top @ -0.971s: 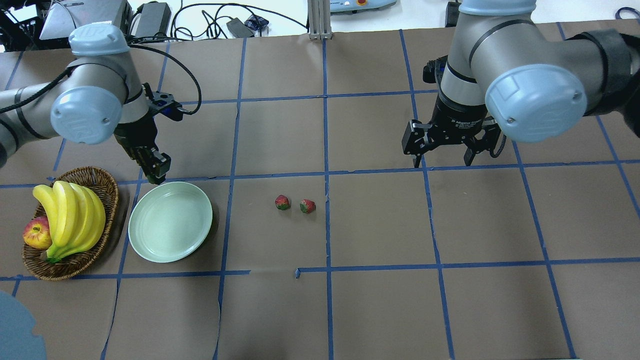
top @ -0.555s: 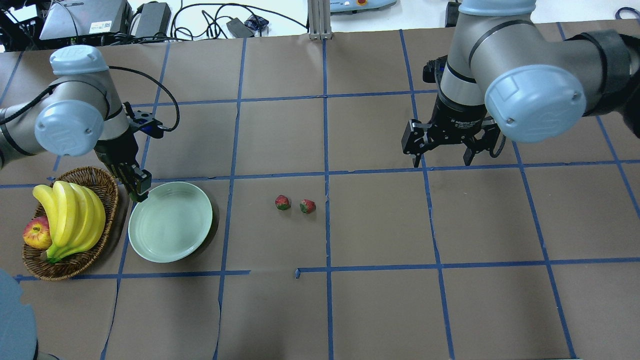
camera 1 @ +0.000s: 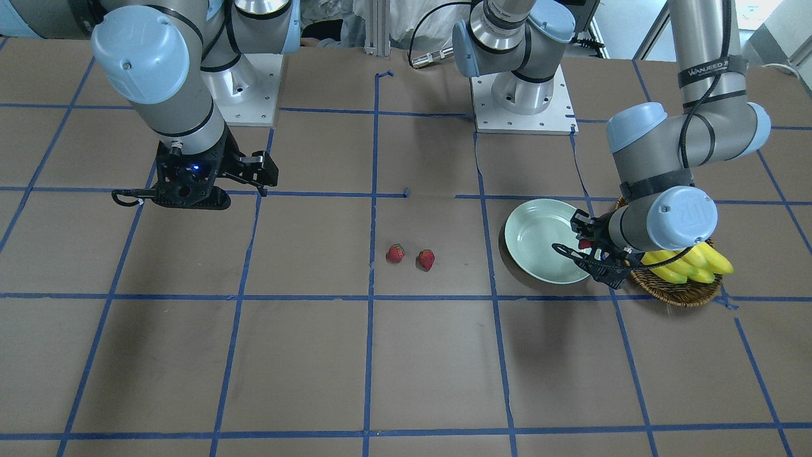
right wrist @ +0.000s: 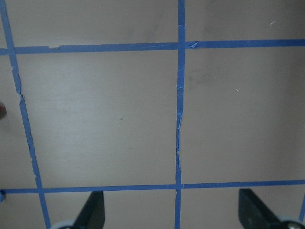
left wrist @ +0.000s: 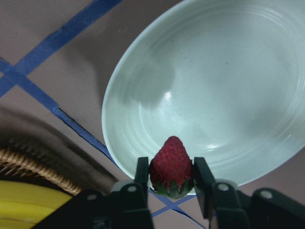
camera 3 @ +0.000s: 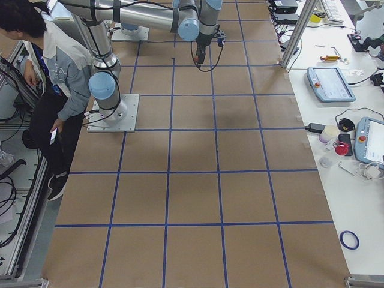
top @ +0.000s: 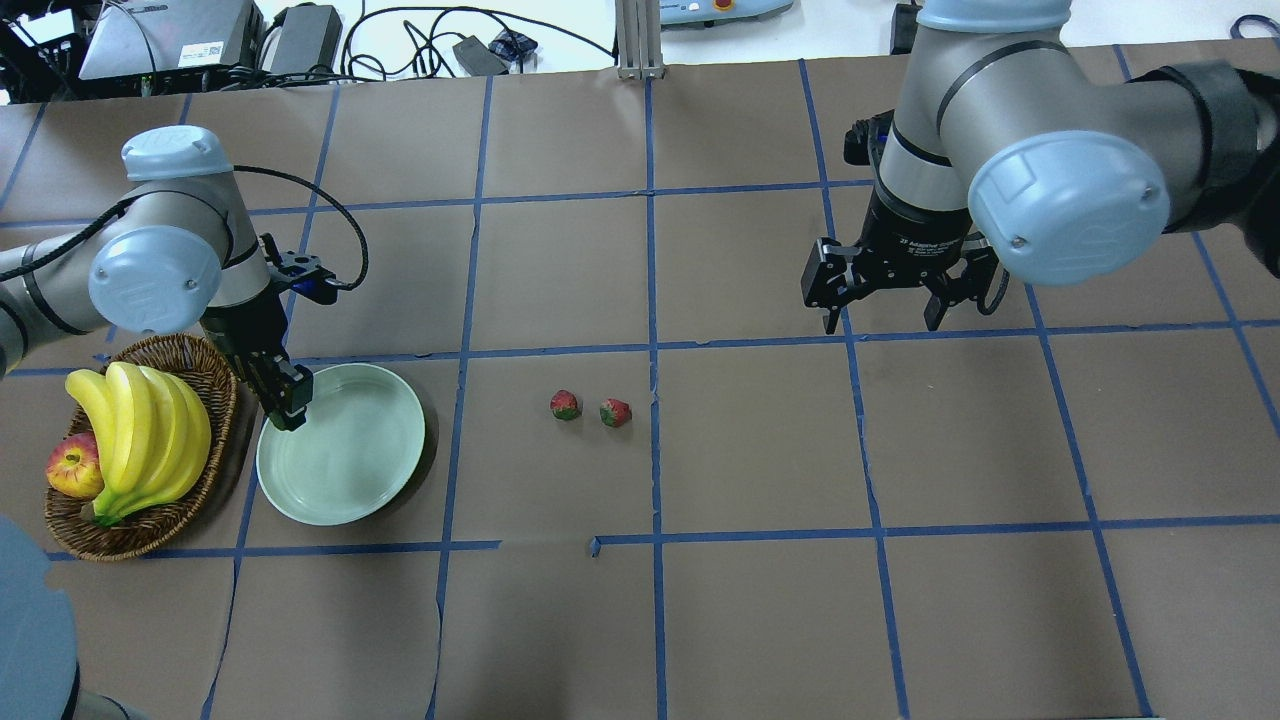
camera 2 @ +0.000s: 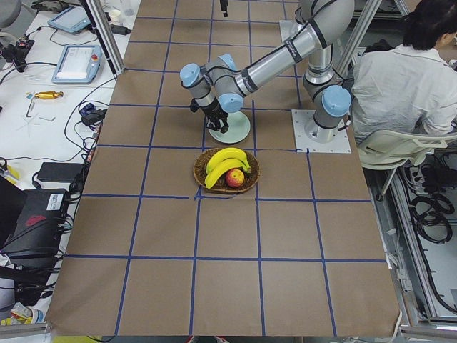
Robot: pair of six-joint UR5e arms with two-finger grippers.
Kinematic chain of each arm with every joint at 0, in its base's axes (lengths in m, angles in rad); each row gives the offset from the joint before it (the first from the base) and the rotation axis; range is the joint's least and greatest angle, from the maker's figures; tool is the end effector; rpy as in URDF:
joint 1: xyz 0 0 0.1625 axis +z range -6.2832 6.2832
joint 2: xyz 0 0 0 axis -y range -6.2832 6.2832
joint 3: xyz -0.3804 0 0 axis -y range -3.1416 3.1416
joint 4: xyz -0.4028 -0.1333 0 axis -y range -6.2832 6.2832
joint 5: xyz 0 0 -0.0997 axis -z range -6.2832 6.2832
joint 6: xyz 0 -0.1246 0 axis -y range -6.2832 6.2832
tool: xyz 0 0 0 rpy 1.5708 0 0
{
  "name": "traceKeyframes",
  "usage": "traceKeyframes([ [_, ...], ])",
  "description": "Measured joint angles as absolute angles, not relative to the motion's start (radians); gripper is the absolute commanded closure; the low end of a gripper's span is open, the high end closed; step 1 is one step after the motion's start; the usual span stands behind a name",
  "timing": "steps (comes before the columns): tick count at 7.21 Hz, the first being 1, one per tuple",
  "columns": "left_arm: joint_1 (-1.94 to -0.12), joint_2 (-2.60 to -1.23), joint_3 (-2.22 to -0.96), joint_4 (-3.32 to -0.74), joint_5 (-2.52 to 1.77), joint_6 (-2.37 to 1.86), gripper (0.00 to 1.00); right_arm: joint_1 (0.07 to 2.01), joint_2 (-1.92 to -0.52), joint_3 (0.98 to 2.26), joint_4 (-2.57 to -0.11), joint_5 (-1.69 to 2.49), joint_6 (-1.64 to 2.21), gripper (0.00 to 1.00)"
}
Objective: Collect all strawberries into plate
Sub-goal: 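Lift the strawberry and carry it over the plate, then release, then move the left gripper back over the two remaining strawberries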
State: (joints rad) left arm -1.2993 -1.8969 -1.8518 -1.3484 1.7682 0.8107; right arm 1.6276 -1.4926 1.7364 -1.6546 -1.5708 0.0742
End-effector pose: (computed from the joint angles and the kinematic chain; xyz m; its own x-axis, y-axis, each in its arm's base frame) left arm 0.0290 -0.5101 0.1424 -0.8446 0.5149 0.1467 0.5277 0.7544 0.3903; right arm 0.1614 -0.4908 0.3056 -0.9998 0.0164 0.0118 0.0181 0.9871 0.1589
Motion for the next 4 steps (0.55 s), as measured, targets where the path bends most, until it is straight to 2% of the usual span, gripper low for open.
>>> traceKeyframes([
  [4, -1.306, -1.884, -1.833, -1.347, 1.76, 0.803, 0.0, 1.628, -1.488, 1.736, -1.656, -1.576, 0.071, 0.0],
])
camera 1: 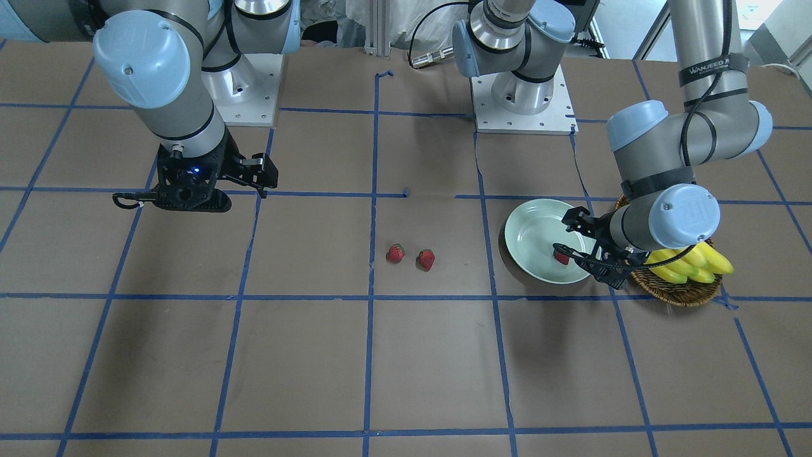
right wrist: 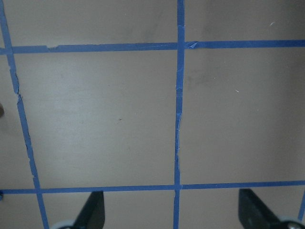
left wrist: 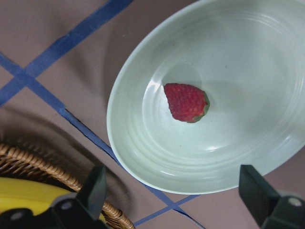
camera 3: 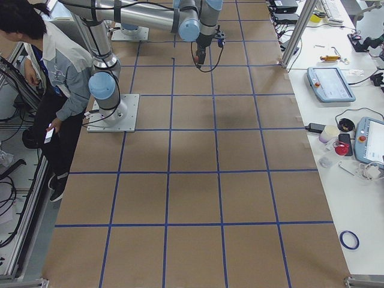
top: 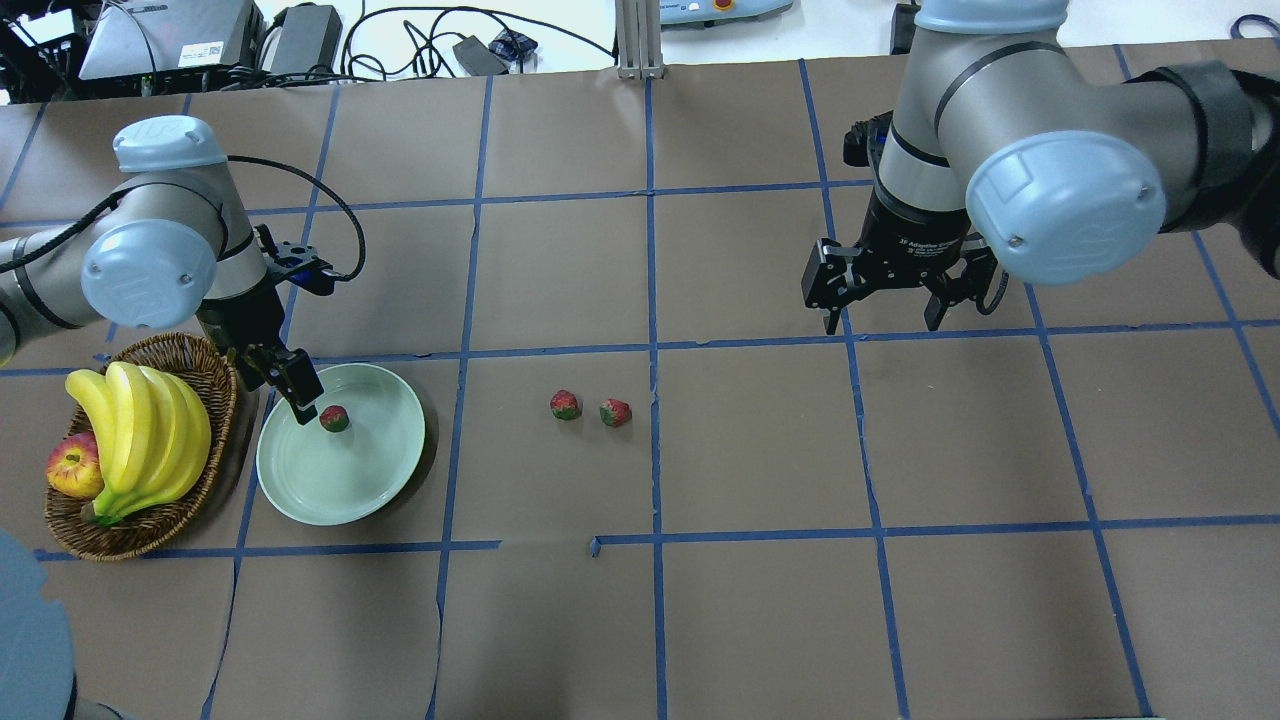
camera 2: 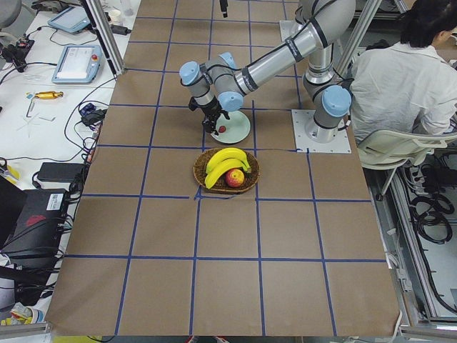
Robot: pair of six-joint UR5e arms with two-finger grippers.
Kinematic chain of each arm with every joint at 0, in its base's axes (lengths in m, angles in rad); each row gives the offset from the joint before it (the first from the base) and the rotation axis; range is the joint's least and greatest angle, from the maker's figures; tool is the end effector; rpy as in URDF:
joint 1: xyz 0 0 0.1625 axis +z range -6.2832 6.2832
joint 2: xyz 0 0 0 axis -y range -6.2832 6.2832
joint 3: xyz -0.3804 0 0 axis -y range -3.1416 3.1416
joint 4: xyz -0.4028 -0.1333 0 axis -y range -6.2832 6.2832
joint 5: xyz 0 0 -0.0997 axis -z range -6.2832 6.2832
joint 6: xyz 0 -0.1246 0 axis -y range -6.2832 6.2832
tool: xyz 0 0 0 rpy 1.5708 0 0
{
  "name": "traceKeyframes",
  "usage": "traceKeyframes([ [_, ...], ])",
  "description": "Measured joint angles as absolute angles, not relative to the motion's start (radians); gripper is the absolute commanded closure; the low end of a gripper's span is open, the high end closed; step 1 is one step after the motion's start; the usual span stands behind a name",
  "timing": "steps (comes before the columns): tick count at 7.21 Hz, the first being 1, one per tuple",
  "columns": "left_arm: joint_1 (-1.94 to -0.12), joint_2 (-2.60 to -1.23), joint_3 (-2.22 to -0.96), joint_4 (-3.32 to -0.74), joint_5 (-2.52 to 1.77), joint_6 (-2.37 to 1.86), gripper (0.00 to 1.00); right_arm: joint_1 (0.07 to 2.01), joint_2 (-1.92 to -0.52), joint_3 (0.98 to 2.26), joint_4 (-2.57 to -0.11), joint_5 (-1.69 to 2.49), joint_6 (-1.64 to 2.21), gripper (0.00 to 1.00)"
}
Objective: Collect all strawberries into plate
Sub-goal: 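Move the left gripper back over the two remaining strawberries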
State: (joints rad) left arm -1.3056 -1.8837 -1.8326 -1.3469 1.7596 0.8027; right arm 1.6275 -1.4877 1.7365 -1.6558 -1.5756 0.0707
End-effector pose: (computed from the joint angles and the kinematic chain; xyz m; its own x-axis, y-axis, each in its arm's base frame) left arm 0.0267 -0.5178 0.1563 -0.8473 0.5162 0.1247 0.5229 0.7700 0.3655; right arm 0.1608 -0.4917 0.3032 -0.9998 0.0123 0.0162 0.0147 0.9866 0.1623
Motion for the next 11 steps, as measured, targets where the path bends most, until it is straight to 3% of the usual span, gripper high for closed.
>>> traceKeyframes([
  [8, -1.608, -1.884, -1.766, -1.212, 1.559, -0.105, 0.0, 1.628, -1.482, 1.737, -1.661, -1.576, 0.072, 0.0],
  [11, -1.666, -1.933, -1.771, -1.133, 1.442, -0.235, 0.0, 1.628, -1.478, 1.757, -1.681, -1.577, 0.073, 0.0],
])
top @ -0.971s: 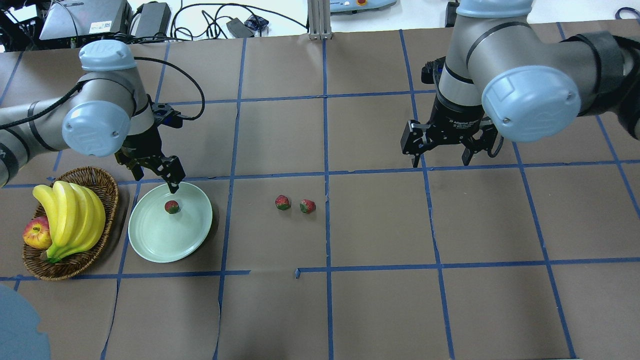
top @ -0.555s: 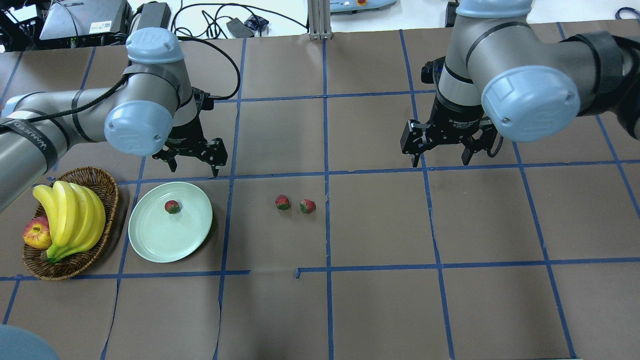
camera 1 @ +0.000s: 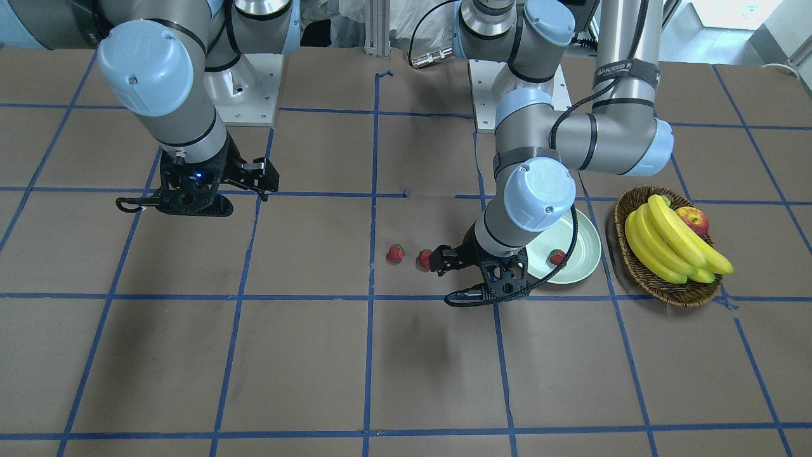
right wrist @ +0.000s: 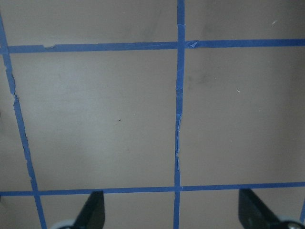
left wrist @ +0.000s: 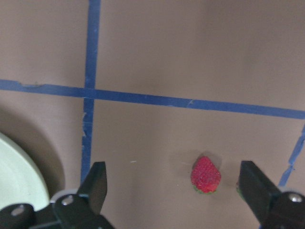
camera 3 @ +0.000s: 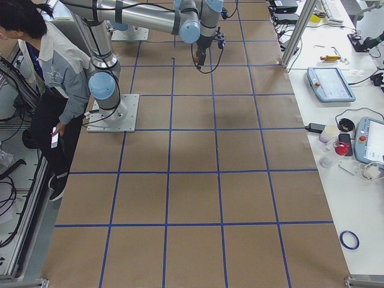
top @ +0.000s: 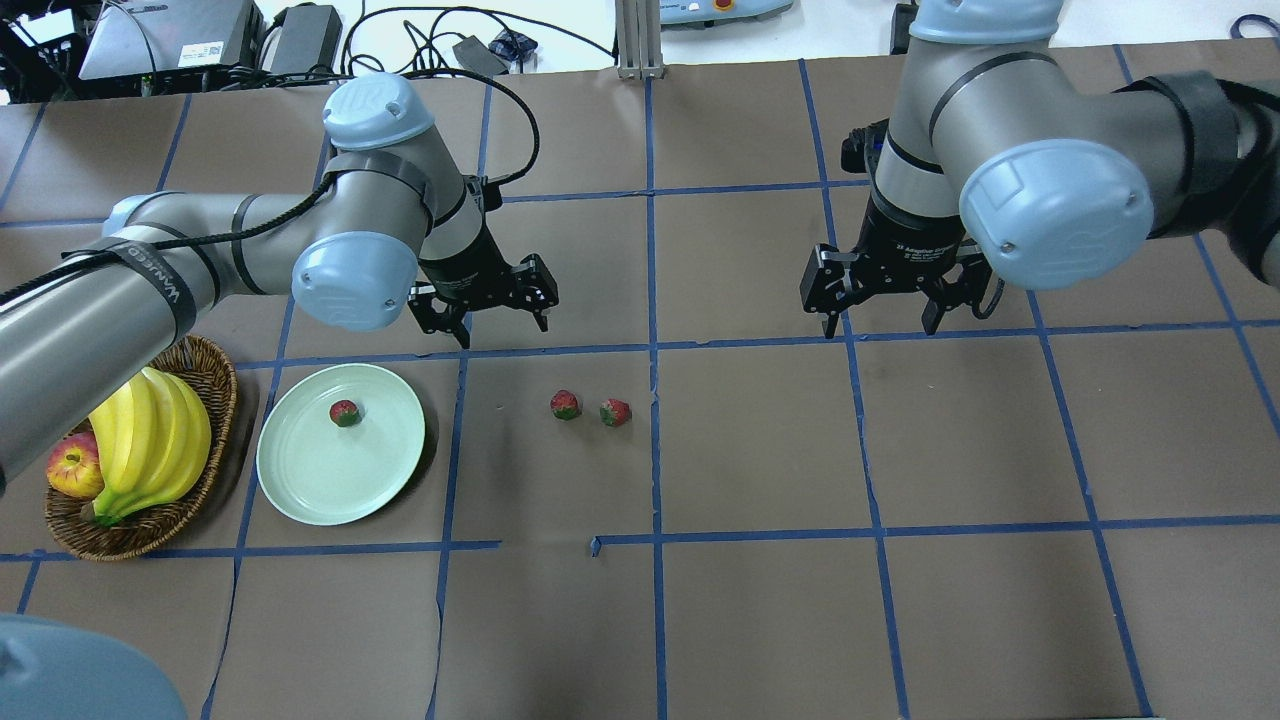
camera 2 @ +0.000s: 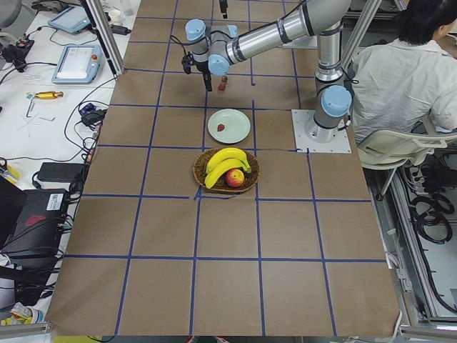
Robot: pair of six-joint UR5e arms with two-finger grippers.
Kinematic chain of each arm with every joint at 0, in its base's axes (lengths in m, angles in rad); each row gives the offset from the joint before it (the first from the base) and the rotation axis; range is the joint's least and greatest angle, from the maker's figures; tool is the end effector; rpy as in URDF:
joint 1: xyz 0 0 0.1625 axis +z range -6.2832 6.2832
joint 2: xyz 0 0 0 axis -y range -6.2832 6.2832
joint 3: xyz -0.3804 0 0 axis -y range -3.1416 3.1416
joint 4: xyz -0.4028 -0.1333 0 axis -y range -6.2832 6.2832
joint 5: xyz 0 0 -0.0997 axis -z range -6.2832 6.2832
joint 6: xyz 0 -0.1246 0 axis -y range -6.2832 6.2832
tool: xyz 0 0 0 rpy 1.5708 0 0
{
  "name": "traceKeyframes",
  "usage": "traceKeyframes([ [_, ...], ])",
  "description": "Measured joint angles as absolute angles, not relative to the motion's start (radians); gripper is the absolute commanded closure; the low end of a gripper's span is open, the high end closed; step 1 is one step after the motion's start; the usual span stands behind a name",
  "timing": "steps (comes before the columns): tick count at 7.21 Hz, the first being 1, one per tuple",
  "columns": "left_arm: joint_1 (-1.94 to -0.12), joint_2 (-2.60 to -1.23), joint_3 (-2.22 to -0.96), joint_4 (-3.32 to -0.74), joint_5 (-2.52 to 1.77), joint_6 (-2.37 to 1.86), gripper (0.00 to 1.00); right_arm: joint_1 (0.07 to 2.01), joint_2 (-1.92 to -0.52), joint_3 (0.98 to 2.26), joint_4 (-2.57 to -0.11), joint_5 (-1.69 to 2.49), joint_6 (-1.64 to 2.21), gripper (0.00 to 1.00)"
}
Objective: Collect all strawberries into plate
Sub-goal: 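Move the left gripper back over the two remaining strawberries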
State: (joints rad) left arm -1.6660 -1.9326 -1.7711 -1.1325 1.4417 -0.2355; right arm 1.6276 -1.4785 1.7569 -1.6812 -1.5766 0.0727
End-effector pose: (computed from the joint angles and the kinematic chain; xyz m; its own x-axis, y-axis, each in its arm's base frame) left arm -0.2018 -0.5424 0.1687 -0.9834 -0.1542 0.0954 -0.1390 0.9789 0.1499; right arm 0.1607 -0.4915 0.2911 -0.9997 0.0139 0.0179 0.0167 0.9859 0.1663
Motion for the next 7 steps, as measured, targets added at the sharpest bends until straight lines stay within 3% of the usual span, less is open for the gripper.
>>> traceKeyframes([
  [3, -1.698, -1.98, -1.788, -1.118, 1.367, -0.283, 0.02, 1.628, -1.477, 1.785, -1.717, -1.577, 0.072, 0.0],
  [5, -1.704, -2.012, -1.794, -1.113, 1.35, -0.303, 0.18, 1.628, -1.477, 1.788, -1.719, -1.577, 0.071, 0.0],
  [7, -1.71, -2.039, -1.795, -1.119, 1.35, -0.304, 0.27, 1.627, -1.477, 1.789, -1.721, -1.577, 0.071, 0.0],
])
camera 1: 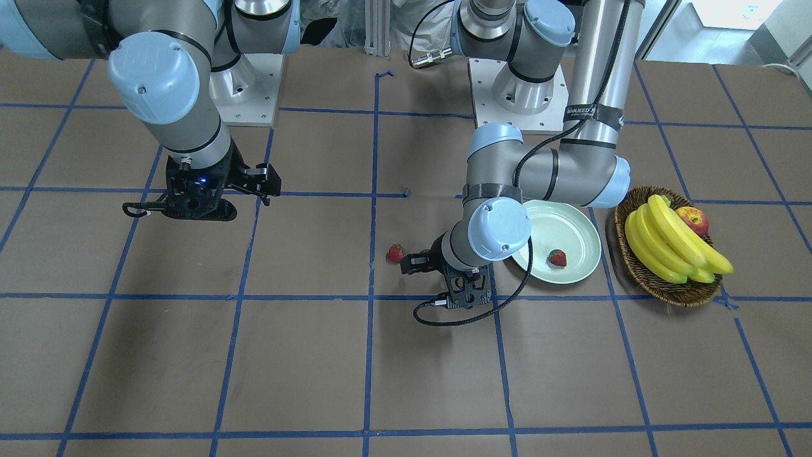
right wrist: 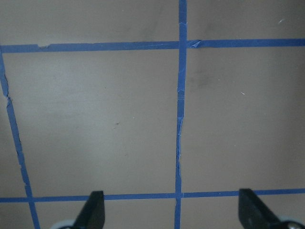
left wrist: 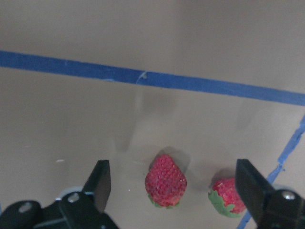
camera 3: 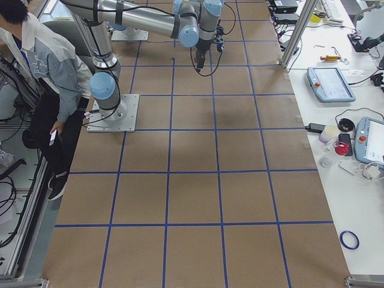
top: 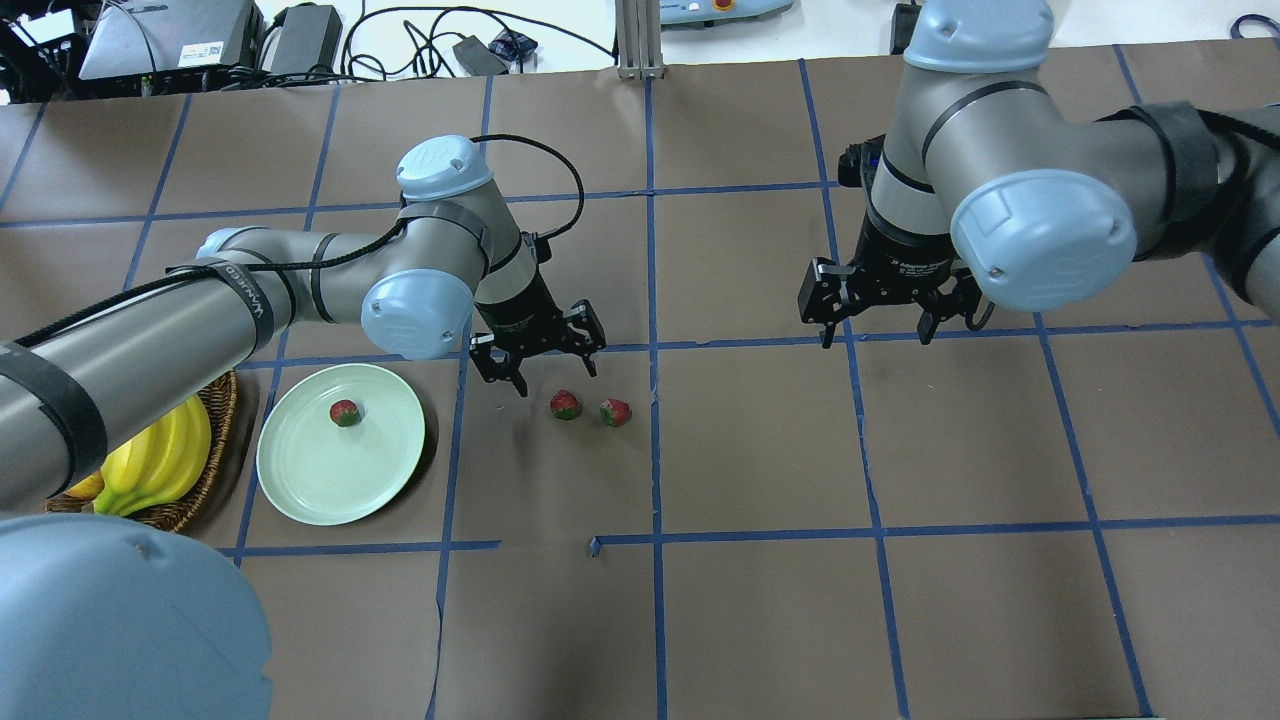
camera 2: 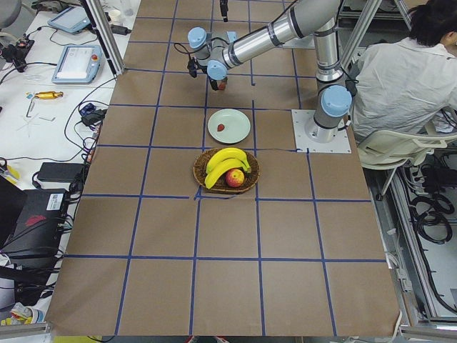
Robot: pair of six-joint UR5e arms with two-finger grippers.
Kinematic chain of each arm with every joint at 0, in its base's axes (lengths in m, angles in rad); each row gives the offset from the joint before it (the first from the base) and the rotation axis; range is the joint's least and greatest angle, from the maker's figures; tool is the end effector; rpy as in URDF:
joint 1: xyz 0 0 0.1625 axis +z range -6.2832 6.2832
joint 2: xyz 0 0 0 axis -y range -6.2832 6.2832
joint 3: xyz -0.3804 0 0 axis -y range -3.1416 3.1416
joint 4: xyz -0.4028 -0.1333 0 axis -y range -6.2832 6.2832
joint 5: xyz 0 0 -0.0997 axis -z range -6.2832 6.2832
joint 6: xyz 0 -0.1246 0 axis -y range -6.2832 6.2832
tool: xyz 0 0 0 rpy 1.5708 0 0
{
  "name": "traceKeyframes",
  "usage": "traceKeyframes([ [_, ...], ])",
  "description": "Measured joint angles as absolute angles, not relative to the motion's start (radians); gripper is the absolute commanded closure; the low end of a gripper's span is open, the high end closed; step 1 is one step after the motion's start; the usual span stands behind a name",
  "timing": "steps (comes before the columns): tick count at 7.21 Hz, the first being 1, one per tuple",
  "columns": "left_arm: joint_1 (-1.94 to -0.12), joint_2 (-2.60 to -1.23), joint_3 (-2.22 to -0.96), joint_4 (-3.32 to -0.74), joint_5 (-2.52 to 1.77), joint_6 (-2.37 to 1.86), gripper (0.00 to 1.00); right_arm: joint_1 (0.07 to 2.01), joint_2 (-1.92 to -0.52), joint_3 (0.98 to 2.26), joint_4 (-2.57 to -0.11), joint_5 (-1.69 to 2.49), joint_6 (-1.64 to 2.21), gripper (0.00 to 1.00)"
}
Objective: Collect all strawberries into plate
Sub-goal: 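Lower the left gripper and close it on the nearer strawberry, then carry the strawberry onto the plate and open the left gripper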
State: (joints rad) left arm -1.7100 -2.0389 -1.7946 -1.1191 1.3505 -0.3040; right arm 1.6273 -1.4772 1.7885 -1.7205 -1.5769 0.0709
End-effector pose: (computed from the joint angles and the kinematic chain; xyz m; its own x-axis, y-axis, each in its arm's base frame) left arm -0.2352 -0.5221 0.1032 -0.9693 -0.2079 0.1313 -0.1628 0.9429 0.2905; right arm 0.1604 -0.4891 0.2788 -0.9998 0.0125 0.0174 0.0151 0.9870 0.1601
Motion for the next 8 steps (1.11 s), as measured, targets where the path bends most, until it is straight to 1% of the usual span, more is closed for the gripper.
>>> traceKeyframes([
  [1, -1.718, -2.048, -1.795, -1.122, 1.353, -0.302, 0.53, 1.627, -1.477, 1.789, -1.721, -1.577, 0.071, 0.0],
  [2, -1.726, -2.055, -1.795, -1.124, 1.355, -0.299, 0.86, 1.627, -1.477, 1.789, -1.721, -1.577, 0.071, 0.0],
  [3, -1.73, -2.058, -1.795, -1.129, 1.358, -0.294, 1.0, 1.626, -1.476, 1.789, -1.723, -1.577, 0.07, 0.0],
  [6, -1.732, -2.057, -1.792, -1.153, 1.385, -0.278, 1.0, 1.626, -1.472, 1.789, -1.727, -1.577, 0.068, 0.0],
  [8, -1.724, -2.022, -1.773, -1.205, 1.462, -0.212, 1.0, 1.626, -1.472, 1.788, -1.728, -1.579, 0.068, 0.0],
])
